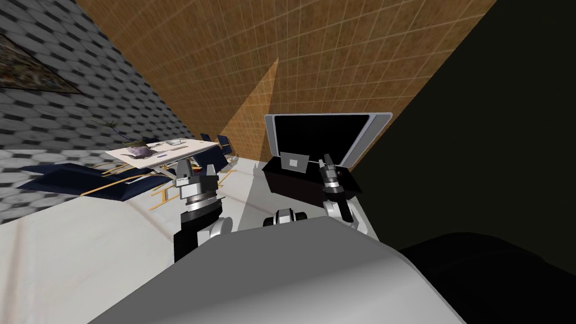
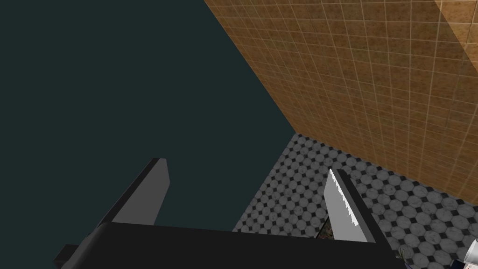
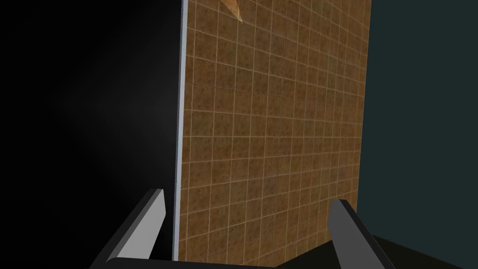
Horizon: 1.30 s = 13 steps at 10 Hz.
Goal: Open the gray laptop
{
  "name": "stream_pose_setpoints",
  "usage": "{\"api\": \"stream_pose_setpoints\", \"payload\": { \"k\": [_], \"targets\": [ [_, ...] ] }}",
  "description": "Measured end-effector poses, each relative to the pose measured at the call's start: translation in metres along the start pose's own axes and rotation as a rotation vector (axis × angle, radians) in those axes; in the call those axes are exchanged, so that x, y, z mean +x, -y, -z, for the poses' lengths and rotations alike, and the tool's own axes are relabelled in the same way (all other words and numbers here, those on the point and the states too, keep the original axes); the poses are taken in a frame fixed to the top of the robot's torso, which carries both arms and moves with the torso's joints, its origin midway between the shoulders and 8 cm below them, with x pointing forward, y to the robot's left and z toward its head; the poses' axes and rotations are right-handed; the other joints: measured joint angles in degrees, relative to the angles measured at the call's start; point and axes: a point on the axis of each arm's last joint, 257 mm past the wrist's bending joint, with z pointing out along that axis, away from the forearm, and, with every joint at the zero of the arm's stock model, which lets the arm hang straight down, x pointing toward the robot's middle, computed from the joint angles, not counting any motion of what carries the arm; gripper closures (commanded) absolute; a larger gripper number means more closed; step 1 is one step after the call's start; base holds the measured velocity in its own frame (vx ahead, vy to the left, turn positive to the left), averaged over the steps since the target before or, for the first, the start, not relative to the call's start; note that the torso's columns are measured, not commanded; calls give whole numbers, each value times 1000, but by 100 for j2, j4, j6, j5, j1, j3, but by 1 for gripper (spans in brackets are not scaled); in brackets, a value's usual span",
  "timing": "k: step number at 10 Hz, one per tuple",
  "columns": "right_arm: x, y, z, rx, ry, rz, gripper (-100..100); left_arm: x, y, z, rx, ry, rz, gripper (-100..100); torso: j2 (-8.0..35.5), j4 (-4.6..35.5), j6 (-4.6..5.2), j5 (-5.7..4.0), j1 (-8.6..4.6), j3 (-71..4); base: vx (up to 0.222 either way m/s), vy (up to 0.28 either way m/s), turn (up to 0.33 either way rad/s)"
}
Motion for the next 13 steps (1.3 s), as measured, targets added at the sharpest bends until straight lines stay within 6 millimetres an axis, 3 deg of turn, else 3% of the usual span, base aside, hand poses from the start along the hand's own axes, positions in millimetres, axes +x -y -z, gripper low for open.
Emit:
{"api": "stream_pose_setpoints", "payload": {
  "k": [9, 13],
  "targets": [
    [14, 90, 12, 204, -196, 476, -100, 0, 0, 0, 0, 0, 0, 0, 11, 4, 1, -5, -14, 7, 132, 130, -69],
    [6, 127, 22, 278, -268, 682, -100, 0, 0, 0, 0, 0, 0, 0, 19, 6, 0, -4, -16, 11, 109, 109, -50]
  ]
}}
